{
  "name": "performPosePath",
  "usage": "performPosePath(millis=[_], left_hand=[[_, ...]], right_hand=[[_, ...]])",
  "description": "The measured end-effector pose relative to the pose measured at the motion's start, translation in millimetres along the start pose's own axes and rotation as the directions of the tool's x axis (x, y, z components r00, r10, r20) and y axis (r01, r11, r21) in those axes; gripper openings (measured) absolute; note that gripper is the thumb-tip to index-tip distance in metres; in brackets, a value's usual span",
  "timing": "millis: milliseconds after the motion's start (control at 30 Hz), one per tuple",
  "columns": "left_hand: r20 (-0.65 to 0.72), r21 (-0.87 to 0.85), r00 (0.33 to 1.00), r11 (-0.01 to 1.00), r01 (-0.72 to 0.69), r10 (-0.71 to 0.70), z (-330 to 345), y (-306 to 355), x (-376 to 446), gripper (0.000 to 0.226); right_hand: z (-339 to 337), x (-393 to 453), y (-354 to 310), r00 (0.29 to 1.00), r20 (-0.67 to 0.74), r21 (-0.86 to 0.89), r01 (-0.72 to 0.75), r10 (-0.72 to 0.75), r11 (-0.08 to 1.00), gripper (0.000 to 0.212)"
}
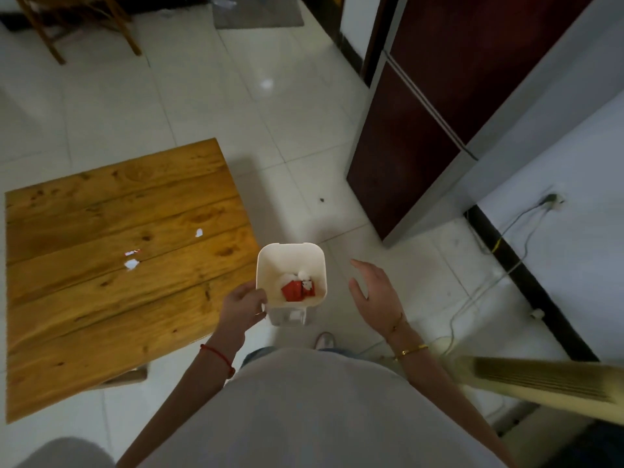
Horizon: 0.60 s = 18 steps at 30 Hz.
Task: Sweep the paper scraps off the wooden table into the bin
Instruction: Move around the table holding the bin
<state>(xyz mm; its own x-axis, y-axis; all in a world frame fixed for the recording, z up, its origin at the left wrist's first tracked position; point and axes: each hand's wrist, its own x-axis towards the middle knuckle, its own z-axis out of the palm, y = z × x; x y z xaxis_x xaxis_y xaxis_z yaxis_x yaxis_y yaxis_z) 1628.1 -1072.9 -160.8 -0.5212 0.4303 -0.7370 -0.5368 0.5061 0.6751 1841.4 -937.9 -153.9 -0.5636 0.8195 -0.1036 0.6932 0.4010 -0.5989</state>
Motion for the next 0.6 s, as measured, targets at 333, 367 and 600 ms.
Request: performPosePath(millis=[333,367,600], left_hand=[[-0.138,-0.122,0.989,0.992,0.035,-0.052,70.5,45.8,37.0,0.044],[-0.149,-0.136,0.987,0.990,0.037,-0.057,74.6,52.2,43.9,0.044],[-0.175,-0.223,0.983,0.975,0.008,-0.048,99.6,110.7,108.4,0.042]], right_hand=[[-35.0,101.8,36.0,0.991,0.099,0.002,0.091,-0.091,0.996,0.040],[-35.8,115.3,36.3,0.989,0.102,0.004,0.104,-0.104,0.995,0.040],[-37.5,233.8,27.2,0.970,0.137,0.034,0.199,-0.202,0.979,0.039]])
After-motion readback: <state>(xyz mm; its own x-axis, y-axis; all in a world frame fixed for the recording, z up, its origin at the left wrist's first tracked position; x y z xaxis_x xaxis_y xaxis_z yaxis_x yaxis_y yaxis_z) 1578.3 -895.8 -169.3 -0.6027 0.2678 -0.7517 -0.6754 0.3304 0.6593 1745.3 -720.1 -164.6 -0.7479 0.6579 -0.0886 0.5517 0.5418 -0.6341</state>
